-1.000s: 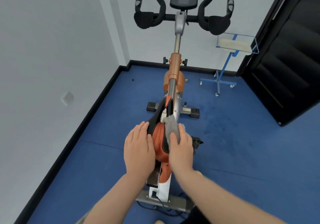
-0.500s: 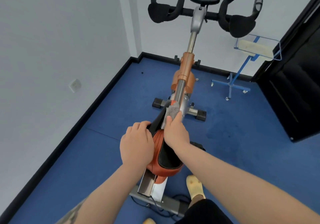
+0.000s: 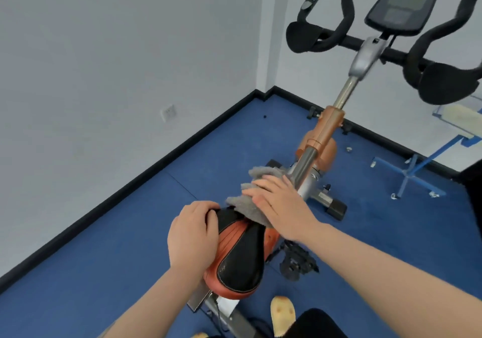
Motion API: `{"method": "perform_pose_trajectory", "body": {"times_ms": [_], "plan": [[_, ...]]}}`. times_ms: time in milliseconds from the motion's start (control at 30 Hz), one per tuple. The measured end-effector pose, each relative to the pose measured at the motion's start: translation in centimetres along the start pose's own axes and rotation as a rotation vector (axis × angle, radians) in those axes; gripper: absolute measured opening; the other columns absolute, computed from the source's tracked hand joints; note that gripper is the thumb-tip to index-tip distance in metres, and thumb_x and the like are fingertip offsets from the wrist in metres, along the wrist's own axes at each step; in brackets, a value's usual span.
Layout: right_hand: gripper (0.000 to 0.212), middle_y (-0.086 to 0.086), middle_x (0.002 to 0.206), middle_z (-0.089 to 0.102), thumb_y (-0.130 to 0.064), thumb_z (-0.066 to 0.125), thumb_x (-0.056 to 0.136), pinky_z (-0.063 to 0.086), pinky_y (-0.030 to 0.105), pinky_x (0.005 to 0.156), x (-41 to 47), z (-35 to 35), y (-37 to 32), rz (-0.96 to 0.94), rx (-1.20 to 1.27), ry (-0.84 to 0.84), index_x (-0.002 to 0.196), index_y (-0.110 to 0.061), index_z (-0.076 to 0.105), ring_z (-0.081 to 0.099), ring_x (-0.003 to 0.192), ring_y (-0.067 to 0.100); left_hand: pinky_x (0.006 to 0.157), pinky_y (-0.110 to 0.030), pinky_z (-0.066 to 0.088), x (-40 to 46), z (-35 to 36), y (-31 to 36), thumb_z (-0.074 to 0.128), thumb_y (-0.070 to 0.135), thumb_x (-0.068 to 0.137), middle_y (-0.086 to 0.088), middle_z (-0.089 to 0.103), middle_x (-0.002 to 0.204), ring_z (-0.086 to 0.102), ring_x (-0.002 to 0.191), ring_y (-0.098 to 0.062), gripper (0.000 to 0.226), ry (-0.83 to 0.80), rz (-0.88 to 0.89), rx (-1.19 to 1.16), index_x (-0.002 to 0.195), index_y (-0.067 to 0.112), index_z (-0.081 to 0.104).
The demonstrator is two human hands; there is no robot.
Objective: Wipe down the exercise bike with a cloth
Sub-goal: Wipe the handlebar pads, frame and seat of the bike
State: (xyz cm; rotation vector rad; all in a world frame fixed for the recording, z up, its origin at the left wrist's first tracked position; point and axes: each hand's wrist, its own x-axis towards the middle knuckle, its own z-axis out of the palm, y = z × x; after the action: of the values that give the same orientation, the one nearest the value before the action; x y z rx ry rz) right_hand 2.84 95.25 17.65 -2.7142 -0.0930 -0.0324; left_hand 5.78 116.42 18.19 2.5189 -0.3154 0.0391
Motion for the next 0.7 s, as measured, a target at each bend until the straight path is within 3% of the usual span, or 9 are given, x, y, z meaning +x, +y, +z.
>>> {"method": "perform_pose_trajectory", "body": {"times_ms": [67, 167, 267, 367, 467, 533, 633, 700], "plan": [[0.038, -0.007, 0.137, 0.050, -0.025, 0.024, 0.105, 0.025, 0.039, 0.110, 2.0, -0.8, 1.4, 0.008, -0.234, -0.072, 0.132, -0.024, 0.051, 0.038, 0.129, 0.019, 0.082, -0.032, 0.047, -0.3, 0.3, 0.2, 0.044, 0.023, 0.096, 0.020, 0.059, 0.098, 0.049, 0.092, -0.004, 0.023, 0.049, -0.076, -0.024, 0.097, 0.033, 0.065], [0.040, -0.006, 0.115, 0.058, -0.034, 0.018, 0.101, 0.026, 0.045, 0.106, 2.5, 0.6, -1.6, 0.076, -0.332, -0.089, 0.113, -0.027, 0.056, 0.048, 0.112, 0.023, 0.088, -0.036, 0.047, -1.0, 0.6, 0.8, 0.041, 0.027, 0.098, 0.018, 0.057, 0.102, 0.046, 0.096, -0.005, 0.022, 0.123, -0.235, -0.085, 0.098, 0.033, 0.062], [0.045, -0.009, 0.105, 0.066, -0.043, 0.019, 0.100, 0.032, 0.044, 0.105, 1.7, 1.7, -3.2, -0.233, -0.160, 0.024, 0.112, -0.032, 0.061, 0.057, 0.101, 0.018, 0.084, -0.031, 0.043, -2.0, 1.2, 1.4, 0.039, 0.030, 0.098, 0.022, 0.055, 0.102, 0.046, 0.103, -0.004, 0.021, 0.201, -0.316, -0.150, 0.100, 0.036, 0.059], [0.036, -0.008, 0.103, 0.065, -0.040, 0.024, 0.102, 0.043, 0.039, 0.083, 3.8, -1.1, -0.8, -0.357, -0.200, -0.198, 0.114, -0.030, 0.057, 0.060, 0.096, 0.019, 0.091, -0.022, 0.034, -2.9, 1.5, 1.9, 0.039, 0.032, 0.101, 0.026, 0.053, 0.115, 0.040, 0.119, 0.000, 0.025, 0.212, -0.389, -0.221, 0.116, 0.035, 0.059], [0.013, -0.001, 0.099, 0.063, -0.028, 0.038, 0.099, 0.037, 0.033, 0.063, 5.7, -1.6, -0.8, -0.286, -0.394, -0.261, 0.101, -0.021, 0.050, 0.061, 0.088, 0.027, 0.106, -0.020, 0.025, -4.3, 1.9, 2.3, 0.036, 0.034, 0.103, 0.021, 0.040, 0.144, 0.027, 0.136, 0.001, 0.040, 0.210, -0.441, -0.225, 0.141, 0.030, 0.045], [0.024, -0.003, 0.098, 0.065, -0.037, 0.033, 0.101, 0.029, 0.034, 0.068, 5.0, 0.0, -3.5, -0.241, -0.430, -0.194, 0.103, -0.024, 0.053, 0.063, 0.090, 0.025, 0.106, -0.019, 0.021, -5.5, 2.4, 2.9, 0.034, 0.033, 0.103, 0.022, 0.026, 0.154, 0.018, 0.140, 0.004, 0.046, 0.228, -0.494, -0.235, 0.149, 0.032, 0.032], [0.047, -0.006, 0.117, 0.062, -0.045, 0.015, 0.100, 0.038, 0.040, 0.086, 2.1, 2.2, -6.9, -0.368, -0.161, -0.050, 0.129, -0.033, 0.050, 0.058, 0.102, 0.021, 0.108, -0.014, 0.018, -6.9, 3.1, 4.1, 0.033, 0.028, 0.103, 0.022, 0.020, 0.157, 0.015, 0.138, 0.013, 0.050, 0.308, -0.530, -0.328, 0.152, 0.033, 0.025], [0.051, -0.009, 0.132, 0.053, -0.048, 0.009, 0.098, 0.042, 0.042, 0.092, 2.7, 1.4, -6.3, -0.470, -0.062, -0.173, 0.141, -0.042, 0.036, 0.055, 0.110, 0.019, 0.109, -0.011, 0.017, -7.7, 3.4, 4.7, 0.033, 0.027, 0.103, 0.026, 0.017, 0.156, 0.012, 0.132, 0.022, 0.052, 0.350, -0.552, -0.365, 0.152, 0.037, 0.021]]}}
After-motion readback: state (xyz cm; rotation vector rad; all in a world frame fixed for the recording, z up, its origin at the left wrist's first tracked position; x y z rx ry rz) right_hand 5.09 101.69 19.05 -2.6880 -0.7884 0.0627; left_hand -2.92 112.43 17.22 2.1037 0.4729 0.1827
